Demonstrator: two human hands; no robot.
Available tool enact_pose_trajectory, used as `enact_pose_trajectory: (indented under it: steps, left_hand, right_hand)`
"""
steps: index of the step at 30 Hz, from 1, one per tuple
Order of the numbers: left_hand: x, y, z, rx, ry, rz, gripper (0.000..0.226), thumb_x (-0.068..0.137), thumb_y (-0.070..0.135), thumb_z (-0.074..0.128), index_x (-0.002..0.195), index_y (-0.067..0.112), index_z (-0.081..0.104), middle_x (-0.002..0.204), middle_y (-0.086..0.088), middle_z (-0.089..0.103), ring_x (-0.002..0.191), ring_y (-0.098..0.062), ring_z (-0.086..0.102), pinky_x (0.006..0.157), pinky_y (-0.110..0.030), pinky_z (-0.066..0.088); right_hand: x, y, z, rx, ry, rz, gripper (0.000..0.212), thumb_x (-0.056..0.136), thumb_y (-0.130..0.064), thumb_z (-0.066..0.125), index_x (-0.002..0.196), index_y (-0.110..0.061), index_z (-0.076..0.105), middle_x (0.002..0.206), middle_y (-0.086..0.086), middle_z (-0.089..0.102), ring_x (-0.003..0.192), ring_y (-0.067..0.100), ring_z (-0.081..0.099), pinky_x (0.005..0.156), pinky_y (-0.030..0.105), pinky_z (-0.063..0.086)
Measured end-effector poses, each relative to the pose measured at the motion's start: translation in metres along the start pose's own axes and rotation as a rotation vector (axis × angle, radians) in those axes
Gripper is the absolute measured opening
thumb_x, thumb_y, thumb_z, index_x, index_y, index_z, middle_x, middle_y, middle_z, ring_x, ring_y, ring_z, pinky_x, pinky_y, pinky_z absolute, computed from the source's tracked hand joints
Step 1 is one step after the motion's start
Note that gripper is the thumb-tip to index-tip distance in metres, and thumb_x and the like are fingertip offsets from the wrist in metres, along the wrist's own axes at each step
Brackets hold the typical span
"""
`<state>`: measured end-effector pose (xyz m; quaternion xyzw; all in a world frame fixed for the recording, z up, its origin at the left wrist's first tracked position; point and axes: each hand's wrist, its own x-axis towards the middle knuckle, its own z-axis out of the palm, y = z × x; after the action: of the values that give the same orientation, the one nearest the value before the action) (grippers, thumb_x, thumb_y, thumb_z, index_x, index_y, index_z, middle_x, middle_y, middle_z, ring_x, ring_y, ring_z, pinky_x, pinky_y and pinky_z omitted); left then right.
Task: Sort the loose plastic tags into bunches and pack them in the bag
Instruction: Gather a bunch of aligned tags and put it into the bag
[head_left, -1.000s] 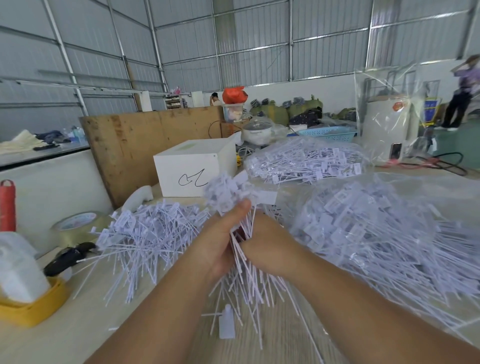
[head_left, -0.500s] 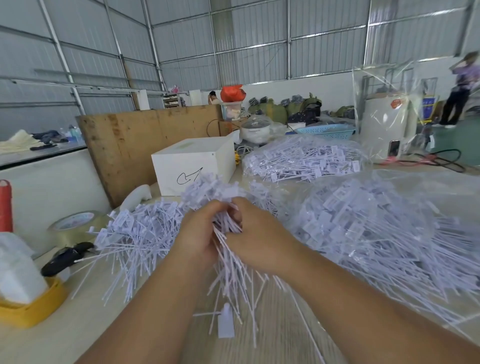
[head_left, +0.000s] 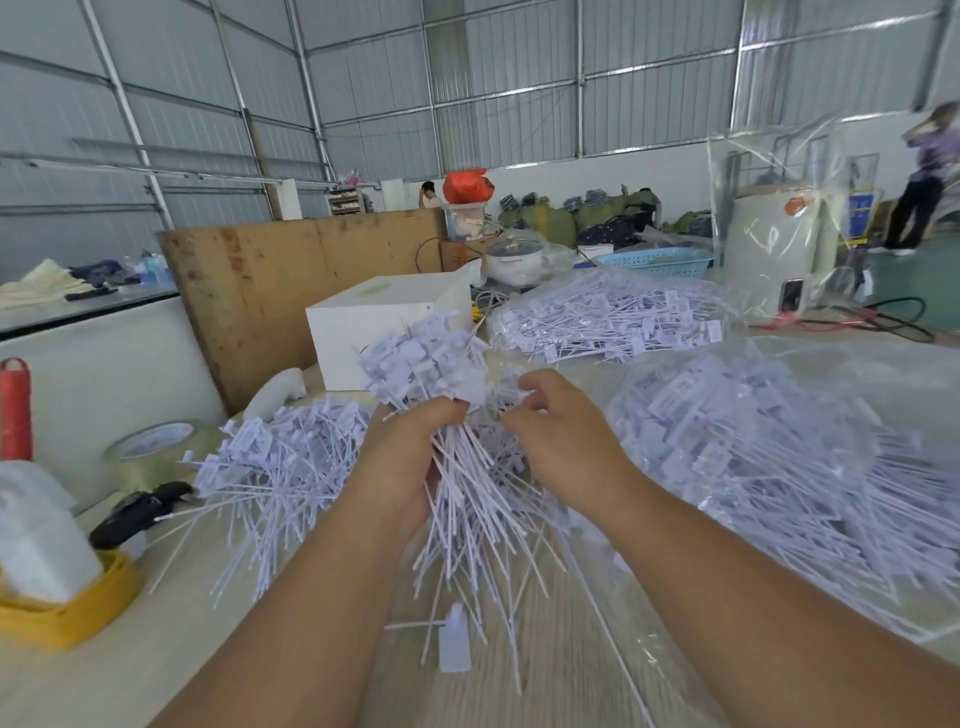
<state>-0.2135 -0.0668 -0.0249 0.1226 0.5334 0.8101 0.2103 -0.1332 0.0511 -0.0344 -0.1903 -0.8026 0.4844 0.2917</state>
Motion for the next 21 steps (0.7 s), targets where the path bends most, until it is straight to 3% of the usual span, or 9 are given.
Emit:
enact_pose_trajectory:
  steps: [2,4,7,9,12,15,21]
  left_hand:
    - [0.0,-0.001,0.0,-0.008,-0.016,0.024,0.046,0.081,-0.007,0.063,0.126,-0.007,0.053,0.069,-0.015,0.07,0.058,-0.024,0.07,0.048,-0.029,0.054]
    - [-0.002,0.0,0.001,0.003,-0.053,0.068,0.041,0.08,-0.01,0.061,0.121,-0.012,0.055,0.068,-0.017,0.069,0.058,-0.024,0.07,0.05,-0.03,0.055]
    - [-0.008,0.002,0.003,0.028,-0.124,0.168,0.028,0.079,-0.017,0.058,0.106,-0.01,0.06,0.065,-0.016,0.068,0.056,-0.024,0.07,0.052,-0.032,0.056]
    - [-0.012,0.003,0.006,0.044,-0.164,0.234,0.025,0.077,-0.018,0.058,0.098,-0.005,0.062,0.061,-0.014,0.066,0.052,-0.022,0.067,0.051,-0.031,0.055]
    - [-0.019,0.005,0.011,0.057,-0.196,0.298,0.035,0.064,-0.01,0.065,0.098,-0.006,0.061,0.058,-0.012,0.064,0.05,-0.019,0.063,0.05,-0.028,0.053]
    - [-0.023,0.006,0.012,0.102,-0.186,0.292,0.042,0.054,0.002,0.064,0.095,-0.008,0.059,0.059,-0.01,0.062,0.048,-0.018,0.059,0.048,-0.023,0.049]
    - [-0.026,0.009,0.013,0.069,-0.209,0.292,0.023,0.057,0.001,0.062,0.079,-0.003,0.058,0.053,-0.011,0.057,0.043,-0.02,0.052,0.045,-0.023,0.045]
  right_hand:
    - [0.005,0.002,0.003,0.144,-0.042,0.077,0.024,0.092,-0.02,0.052,0.115,-0.021,0.06,0.099,-0.002,0.059,0.078,0.013,0.06,0.068,0.029,0.051]
    - [0.008,-0.001,0.003,0.351,-0.056,0.174,0.017,0.094,-0.022,0.051,0.091,-0.016,0.067,0.089,0.004,0.064,0.082,0.022,0.06,0.08,0.043,0.052]
    - [0.007,-0.008,-0.001,0.496,-0.053,0.177,0.049,0.1,-0.049,0.038,0.081,-0.013,0.067,0.081,0.006,0.069,0.078,0.022,0.062,0.07,0.037,0.05]
    - [0.004,-0.012,-0.004,0.586,-0.067,0.186,0.058,0.098,-0.057,0.036,0.078,-0.012,0.065,0.071,0.005,0.07,0.074,0.024,0.062,0.066,0.034,0.05]
    - [0.002,-0.015,-0.004,0.634,-0.082,0.224,0.055,0.098,-0.057,0.039,0.076,-0.011,0.062,0.06,0.002,0.067,0.07,0.026,0.06,0.067,0.037,0.05]
    - [0.001,-0.015,-0.003,0.629,-0.094,0.263,0.053,0.098,-0.056,0.04,0.078,-0.011,0.06,0.064,0.005,0.066,0.072,0.027,0.059,0.072,0.039,0.049]
    - [0.004,-0.007,-0.003,0.459,-0.091,0.313,0.048,0.098,-0.052,0.043,0.084,-0.01,0.06,0.079,0.008,0.062,0.072,0.023,0.056,0.067,0.034,0.048]
